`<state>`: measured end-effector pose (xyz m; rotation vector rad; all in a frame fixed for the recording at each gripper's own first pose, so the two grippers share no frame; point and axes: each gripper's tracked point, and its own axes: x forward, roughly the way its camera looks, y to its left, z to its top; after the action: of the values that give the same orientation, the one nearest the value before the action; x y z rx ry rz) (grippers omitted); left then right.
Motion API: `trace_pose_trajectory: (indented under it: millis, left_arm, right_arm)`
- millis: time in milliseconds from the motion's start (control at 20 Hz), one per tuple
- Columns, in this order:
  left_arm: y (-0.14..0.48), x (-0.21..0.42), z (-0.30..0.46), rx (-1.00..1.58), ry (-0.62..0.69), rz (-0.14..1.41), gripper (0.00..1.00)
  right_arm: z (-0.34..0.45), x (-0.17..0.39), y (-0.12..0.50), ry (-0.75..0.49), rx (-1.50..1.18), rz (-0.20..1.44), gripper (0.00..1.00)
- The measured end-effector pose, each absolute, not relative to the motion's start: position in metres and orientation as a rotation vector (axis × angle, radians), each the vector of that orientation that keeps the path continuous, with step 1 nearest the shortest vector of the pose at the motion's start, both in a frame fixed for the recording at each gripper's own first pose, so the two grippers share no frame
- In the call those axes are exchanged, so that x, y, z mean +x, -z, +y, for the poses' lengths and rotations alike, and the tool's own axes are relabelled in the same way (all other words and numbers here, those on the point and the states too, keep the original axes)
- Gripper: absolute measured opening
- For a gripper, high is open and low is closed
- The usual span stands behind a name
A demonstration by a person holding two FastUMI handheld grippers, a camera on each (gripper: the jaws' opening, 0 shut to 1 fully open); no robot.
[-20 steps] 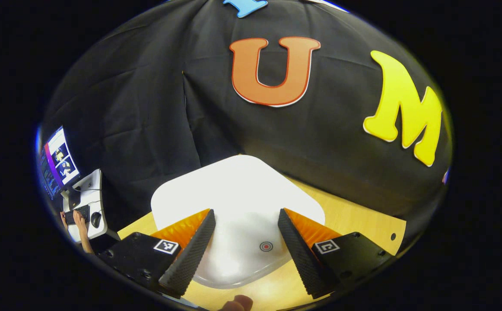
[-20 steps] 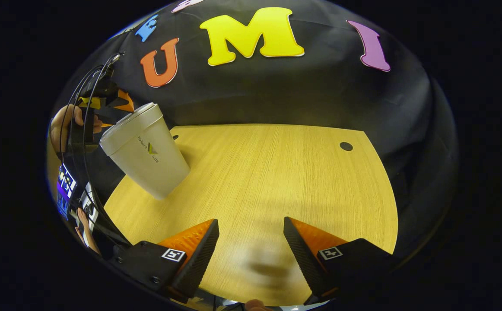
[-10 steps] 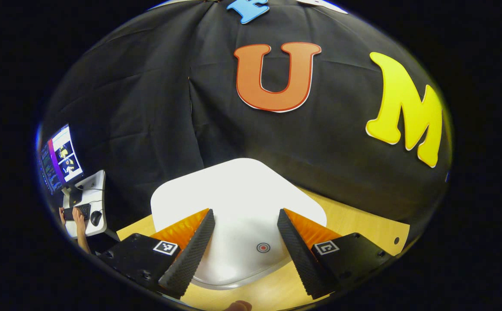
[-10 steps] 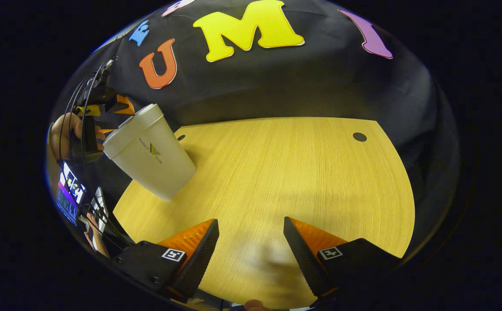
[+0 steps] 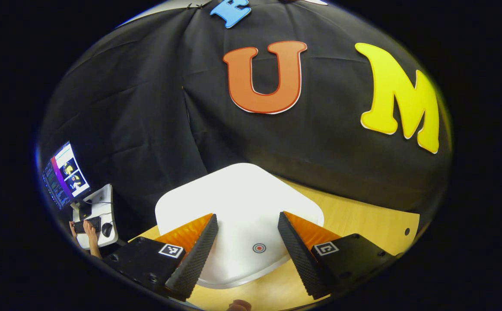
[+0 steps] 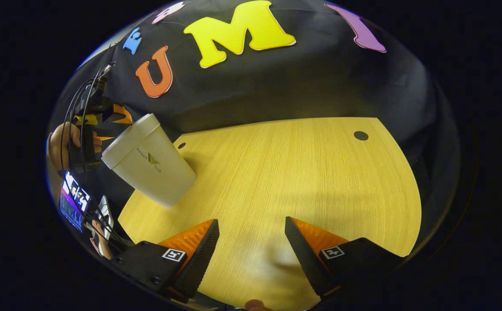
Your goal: Press the lid of the desktop garbage bin to open it, pick up the crumpled paper on the desktop and throw it into the bin, then pick up the pop can on the desktop and drop it into the bin, and finally close the garbage bin lid.
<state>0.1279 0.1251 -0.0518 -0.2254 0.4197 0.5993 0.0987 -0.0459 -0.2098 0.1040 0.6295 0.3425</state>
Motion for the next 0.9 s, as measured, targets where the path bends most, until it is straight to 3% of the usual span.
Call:
trace_pose_trajectory:
  millis: [300,350,650,900]
  left_arm:
    - [0.003,0.091,0.101,-0.19,-0.491,0.275,0.95]
    - [-0.002,0.083,0.098,-0.166,-0.465,0.258,0.94]
    - [-0.013,0.044,0.071,-0.11,-0.311,0.162,0.95]
    - [-0.007,0.019,0.053,-0.077,-0.21,0.109,0.94]
  right_arm:
    - [-0.043,0.103,0.144,-0.291,0.022,0.455,0.97]
    - [-0.042,0.101,0.129,-0.279,0.006,0.418,0.94]
    - [-0.028,0.072,0.031,-0.196,-0.054,0.137,0.97]
    - [-0.009,0.041,0.001,-0.162,-0.117,0.014,0.97]
